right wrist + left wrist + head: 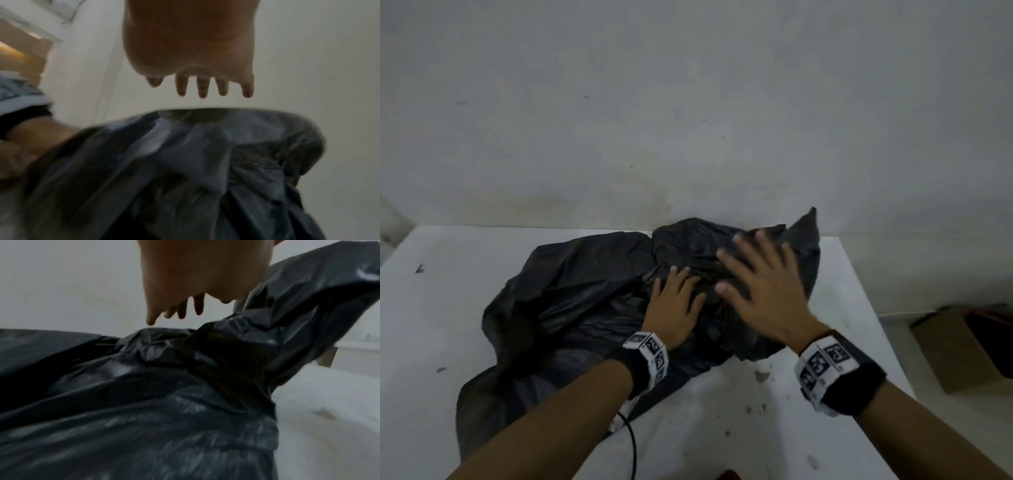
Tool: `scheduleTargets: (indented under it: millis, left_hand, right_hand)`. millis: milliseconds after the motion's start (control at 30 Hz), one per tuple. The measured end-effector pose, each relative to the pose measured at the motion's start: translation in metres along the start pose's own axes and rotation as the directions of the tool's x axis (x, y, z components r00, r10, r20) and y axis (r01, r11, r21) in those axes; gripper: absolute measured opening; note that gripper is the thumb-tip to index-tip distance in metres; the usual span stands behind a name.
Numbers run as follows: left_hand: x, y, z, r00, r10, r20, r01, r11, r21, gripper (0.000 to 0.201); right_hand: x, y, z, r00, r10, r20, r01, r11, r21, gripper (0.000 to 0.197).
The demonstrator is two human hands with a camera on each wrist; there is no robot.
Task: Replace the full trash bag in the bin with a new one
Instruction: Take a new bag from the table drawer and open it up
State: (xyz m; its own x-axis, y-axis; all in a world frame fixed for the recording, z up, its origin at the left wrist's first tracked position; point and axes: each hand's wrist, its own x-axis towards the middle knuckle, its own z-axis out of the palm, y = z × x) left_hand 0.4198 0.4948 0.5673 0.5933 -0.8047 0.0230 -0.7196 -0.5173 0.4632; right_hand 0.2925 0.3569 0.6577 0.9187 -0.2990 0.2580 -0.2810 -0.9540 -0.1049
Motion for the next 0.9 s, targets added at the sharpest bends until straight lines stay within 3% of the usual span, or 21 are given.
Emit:
scheduleTargets:
  millis: [33, 100, 167, 233, 300, 333, 467, 500, 533, 567, 633, 667, 700, 733, 800, 900]
  left_hand:
    - [-0.009, -0.012, 0.002, 1.0, -0.019, -0.013, 0.02, 0.998, 0.055, 0.073]
    - [-0.028, -0.035, 0.006, 0.997, -0.074, 0.009, 0.072, 0.989, 0.131, 0.076]
    - [-0.048, -0.055, 0.01, 0.98, -0.184, 0.081, 0.17, 0.974, 0.152, 0.076]
    - [-0.064, -0.071, 0.013, 0.914, -0.354, 0.2, 0.329, 0.933, 0.149, 0.078]
    - [-0.076, -0.086, 0.011, 0.79, -0.517, 0.328, 0.49, 0.855, 0.167, 0.082]
    - [-0.08, -0.093, 0.009, 0.742, -0.562, 0.366, 0.528, 0.826, 0.198, 0.083]
    - [-0.091, -0.117, -0.005, 0.644, -0.665, 0.377, 0.561, 0.746, 0.358, 0.083]
    - [-0.091, -0.122, -0.009, 0.607, -0.705, 0.367, 0.583, 0.709, 0.398, 0.083]
    - [-0.09, -0.125, -0.013, 0.584, -0.734, 0.347, 0.59, 0.677, 0.44, 0.082]
    - [-0.089, -0.126, -0.015, 0.601, -0.737, 0.31, 0.574, 0.668, 0.474, 0.08]
    - [-0.084, -0.123, -0.015, 0.738, -0.638, 0.221, 0.499, 0.736, 0.458, 0.075]
    - [-0.081, -0.119, -0.012, 0.801, -0.564, 0.203, 0.451, 0.79, 0.415, 0.072]
    - [-0.077, -0.113, -0.01, 0.834, -0.505, 0.221, 0.408, 0.835, 0.37, 0.07]
    - [-0.074, -0.107, -0.006, 0.836, -0.481, 0.264, 0.388, 0.858, 0.337, 0.07]
    - [-0.07, -0.097, 0.0, 0.761, -0.529, 0.374, 0.442, 0.846, 0.298, 0.073]
    - [-0.071, -0.098, 0.002, 0.656, -0.615, 0.438, 0.515, 0.789, 0.337, 0.08]
  right_hand:
    - [-0.006, -0.005, 0.013, 0.985, -0.03, 0.171, 0.039, 0.998, -0.048, 0.068]
    - [-0.015, -0.002, 0.043, 0.878, 0.001, 0.479, 0.057, 0.993, -0.106, 0.08]
    - [-0.02, 0.008, 0.069, 0.773, 0.055, 0.632, 0.049, 0.988, -0.147, 0.092]
    - [-0.023, 0.018, 0.087, 0.7, 0.143, 0.699, -0.02, 0.983, -0.181, 0.091]
    - [-0.027, 0.03, 0.101, 0.625, 0.255, 0.738, -0.14, 0.967, -0.215, 0.078]
    - [-0.029, 0.039, 0.106, 0.589, 0.305, 0.749, -0.192, 0.952, -0.238, 0.074]
    - [-0.037, 0.075, 0.107, 0.435, 0.503, 0.747, -0.341, 0.86, -0.38, 0.073]
    - [-0.037, 0.078, 0.103, 0.423, 0.536, 0.73, -0.344, 0.841, -0.418, 0.072]
    - [-0.036, 0.077, 0.1, 0.45, 0.543, 0.709, -0.333, 0.839, -0.431, 0.068]
    - [-0.034, 0.072, 0.097, 0.535, 0.527, 0.66, -0.331, 0.85, -0.41, 0.061]
    - [-0.027, 0.057, 0.097, 0.802, 0.425, 0.419, -0.33, 0.901, -0.282, 0.048]
    - [-0.023, 0.047, 0.097, 0.879, 0.359, 0.315, -0.31, 0.931, -0.195, 0.046]
    - [-0.02, 0.035, 0.097, 0.918, 0.302, 0.256, -0.284, 0.953, -0.106, 0.047]
    - [-0.018, 0.025, 0.1, 0.935, 0.248, 0.252, -0.247, 0.968, -0.035, 0.048]
    - [-0.018, 0.011, 0.111, 0.89, 0.181, 0.419, -0.22, 0.975, 0.045, 0.058]
    - [-0.029, 0.024, 0.129, 0.642, 0.282, 0.713, -0.37, 0.928, -0.033, 0.066]
